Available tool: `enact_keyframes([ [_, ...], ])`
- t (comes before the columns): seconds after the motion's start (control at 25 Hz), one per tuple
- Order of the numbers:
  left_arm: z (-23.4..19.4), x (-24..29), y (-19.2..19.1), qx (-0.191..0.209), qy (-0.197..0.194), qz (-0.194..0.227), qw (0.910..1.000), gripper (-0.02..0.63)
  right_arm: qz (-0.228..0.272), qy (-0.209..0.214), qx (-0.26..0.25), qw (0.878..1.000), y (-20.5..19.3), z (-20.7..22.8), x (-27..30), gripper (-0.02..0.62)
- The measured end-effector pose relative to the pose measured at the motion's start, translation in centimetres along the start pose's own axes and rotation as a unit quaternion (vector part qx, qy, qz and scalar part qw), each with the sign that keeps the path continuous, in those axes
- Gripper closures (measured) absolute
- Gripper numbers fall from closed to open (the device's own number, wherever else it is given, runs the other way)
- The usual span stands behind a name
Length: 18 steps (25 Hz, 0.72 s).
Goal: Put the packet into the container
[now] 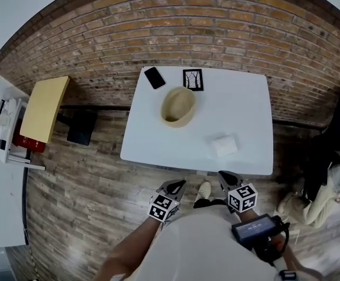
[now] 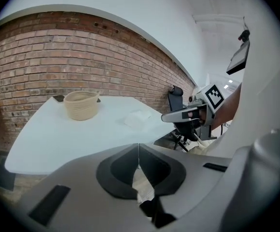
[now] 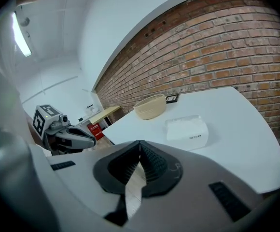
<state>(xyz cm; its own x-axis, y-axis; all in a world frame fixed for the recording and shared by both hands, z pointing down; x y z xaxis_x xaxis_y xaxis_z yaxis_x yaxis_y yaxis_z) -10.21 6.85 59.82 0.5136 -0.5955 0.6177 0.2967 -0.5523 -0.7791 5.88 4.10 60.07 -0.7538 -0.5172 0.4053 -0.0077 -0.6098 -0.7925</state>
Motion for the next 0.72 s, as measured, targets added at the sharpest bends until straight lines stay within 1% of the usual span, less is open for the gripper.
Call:
enact_keyframes([
  [0.24, -0.1, 2.8, 2.3, 0.028, -0.013, -0.010, 0.9995, 0.595, 0.009, -0.008, -0.002, 1.000, 1.7, 2.2, -0.2, 0.588],
  [0.36, 0.5, 4.2, 3.4, 0.039, -0.023, -0.017, 0.9989, 0.595, 0.012, -0.015, 0.005, 1.000, 1.7, 3.5, -0.6, 0.588],
  [0.44, 0.8, 4.9, 4.2, 0.049, -0.026, -0.025, 0.9982, 0.595, 0.009, -0.012, 0.006, 1.000, 1.6, 3.8, -0.7, 0.588],
  [0.52, 1.1, 5.7, 4.7, 0.071, -0.029, -0.034, 0.9964, 0.594, 0.008, -0.007, 0.002, 1.000, 1.7, 4.1, -0.6, 0.588],
  [0.64, 1.8, 7.0, 5.1, 0.116, -0.039, -0.050, 0.9912, 0.590, 0.012, -0.012, 0.007, 1.000, 1.6, 4.4, -0.9, 0.588],
  [0.72, 2.4, 7.9, 5.4, 0.140, -0.049, -0.061, 0.9871, 0.544, 0.017, -0.019, 0.015, 1.000, 1.4, 4.6, -1.3, 0.588],
])
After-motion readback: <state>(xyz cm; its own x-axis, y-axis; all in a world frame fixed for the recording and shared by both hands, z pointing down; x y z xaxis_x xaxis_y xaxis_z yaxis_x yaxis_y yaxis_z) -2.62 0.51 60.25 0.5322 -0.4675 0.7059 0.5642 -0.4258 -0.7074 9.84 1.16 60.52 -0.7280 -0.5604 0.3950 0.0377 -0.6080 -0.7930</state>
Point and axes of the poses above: the fingertips, and each gripper's own axes: x forward along the fingers, z to its right, y out of its top, the point moved 2 cm from there along -x, backward along the fingers, and after that the axes turned 11 degrees about y, right-handed, at the moved point
